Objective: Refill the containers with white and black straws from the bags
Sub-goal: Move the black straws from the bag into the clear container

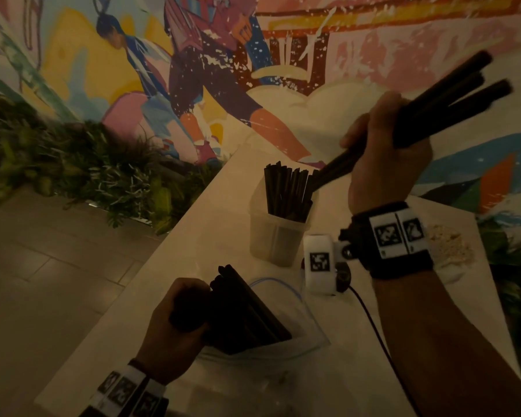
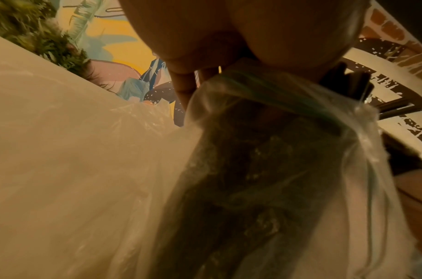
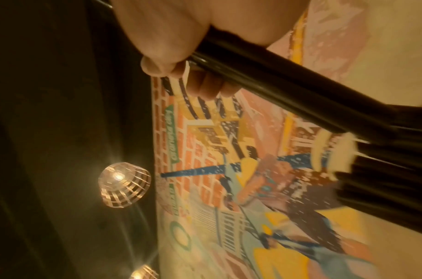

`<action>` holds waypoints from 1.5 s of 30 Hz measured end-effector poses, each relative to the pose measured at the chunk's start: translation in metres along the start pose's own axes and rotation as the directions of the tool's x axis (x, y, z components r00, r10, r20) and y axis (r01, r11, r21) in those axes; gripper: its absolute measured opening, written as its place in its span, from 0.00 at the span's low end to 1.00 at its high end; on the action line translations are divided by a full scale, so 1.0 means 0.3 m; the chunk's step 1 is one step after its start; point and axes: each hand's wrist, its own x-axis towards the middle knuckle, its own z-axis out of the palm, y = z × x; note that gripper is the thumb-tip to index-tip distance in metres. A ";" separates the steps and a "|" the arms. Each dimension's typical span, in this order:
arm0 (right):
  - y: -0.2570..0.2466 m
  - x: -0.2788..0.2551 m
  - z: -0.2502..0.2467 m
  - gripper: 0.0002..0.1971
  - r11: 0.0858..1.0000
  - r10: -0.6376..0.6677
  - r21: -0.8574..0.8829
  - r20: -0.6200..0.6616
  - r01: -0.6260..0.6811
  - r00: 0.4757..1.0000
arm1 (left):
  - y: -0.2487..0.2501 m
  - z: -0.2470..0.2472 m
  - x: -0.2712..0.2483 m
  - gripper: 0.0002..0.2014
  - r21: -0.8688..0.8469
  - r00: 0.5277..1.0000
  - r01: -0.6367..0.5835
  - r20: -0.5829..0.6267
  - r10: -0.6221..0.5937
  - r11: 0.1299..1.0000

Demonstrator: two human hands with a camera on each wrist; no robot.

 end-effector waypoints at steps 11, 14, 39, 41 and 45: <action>0.340 -0.109 -0.036 0.08 0.857 0.390 -0.400 0.094 -0.324 0.916 | -0.019 -0.008 -0.001 0.21 -0.008 0.999 0.037 0.011 -0.037 0.999; 0.310 -0.085 -0.031 0.08 0.895 0.314 -0.351 0.057 -0.275 0.948 | -0.019 -0.011 0.000 0.18 -0.041 0.999 0.039 0.013 -0.039 0.998; 0.340 -0.092 -0.059 0.22 0.563 0.009 -0.713 0.510 0.417 0.860 | -0.013 -0.008 -0.004 0.19 -0.057 0.999 0.033 0.006 -0.032 0.998; 0.241 -0.149 -0.070 0.18 0.750 -0.060 -0.573 0.437 0.329 0.897 | -0.017 -0.014 -0.006 0.19 -0.036 1.000 0.028 -0.001 -0.028 0.999; 0.084 -0.342 -0.124 0.24 0.885 0.431 -0.436 0.632 -0.164 0.644 | -0.004 -0.007 -0.005 0.18 0.014 1.000 0.011 0.013 -0.011 1.000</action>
